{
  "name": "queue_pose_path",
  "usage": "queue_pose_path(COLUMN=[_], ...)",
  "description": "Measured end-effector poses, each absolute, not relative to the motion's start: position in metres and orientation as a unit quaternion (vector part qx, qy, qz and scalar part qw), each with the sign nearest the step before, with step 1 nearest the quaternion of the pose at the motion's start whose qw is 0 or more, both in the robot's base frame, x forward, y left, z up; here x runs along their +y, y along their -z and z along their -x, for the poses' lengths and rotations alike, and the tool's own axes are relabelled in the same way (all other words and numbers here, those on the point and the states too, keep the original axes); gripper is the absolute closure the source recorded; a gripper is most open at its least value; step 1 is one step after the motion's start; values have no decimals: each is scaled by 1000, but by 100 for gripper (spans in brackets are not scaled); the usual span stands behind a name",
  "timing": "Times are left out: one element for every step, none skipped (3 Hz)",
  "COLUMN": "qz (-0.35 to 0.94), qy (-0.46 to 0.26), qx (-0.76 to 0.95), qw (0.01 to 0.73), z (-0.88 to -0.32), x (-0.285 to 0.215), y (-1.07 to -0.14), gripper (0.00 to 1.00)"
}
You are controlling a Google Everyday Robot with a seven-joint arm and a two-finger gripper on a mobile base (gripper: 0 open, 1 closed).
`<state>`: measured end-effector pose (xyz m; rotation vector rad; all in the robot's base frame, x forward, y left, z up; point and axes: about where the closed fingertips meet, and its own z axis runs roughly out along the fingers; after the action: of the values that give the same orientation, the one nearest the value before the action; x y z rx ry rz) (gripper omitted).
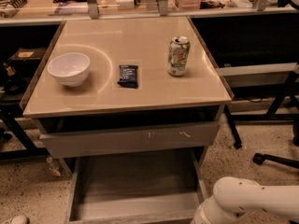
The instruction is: Close middle drawer
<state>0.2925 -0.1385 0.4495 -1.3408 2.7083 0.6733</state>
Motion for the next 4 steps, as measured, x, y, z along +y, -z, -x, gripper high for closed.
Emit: queue_pose_path(qz=[436, 438, 438, 438], qy=[-199, -190, -190, -190], qx=[877, 878, 878, 878], qw=[36, 42, 42, 42], z=[-310, -321, -322, -322], x=[-136, -136, -135, -135], y=[-444, -439, -439, -439], gripper=[100, 100, 82, 58])
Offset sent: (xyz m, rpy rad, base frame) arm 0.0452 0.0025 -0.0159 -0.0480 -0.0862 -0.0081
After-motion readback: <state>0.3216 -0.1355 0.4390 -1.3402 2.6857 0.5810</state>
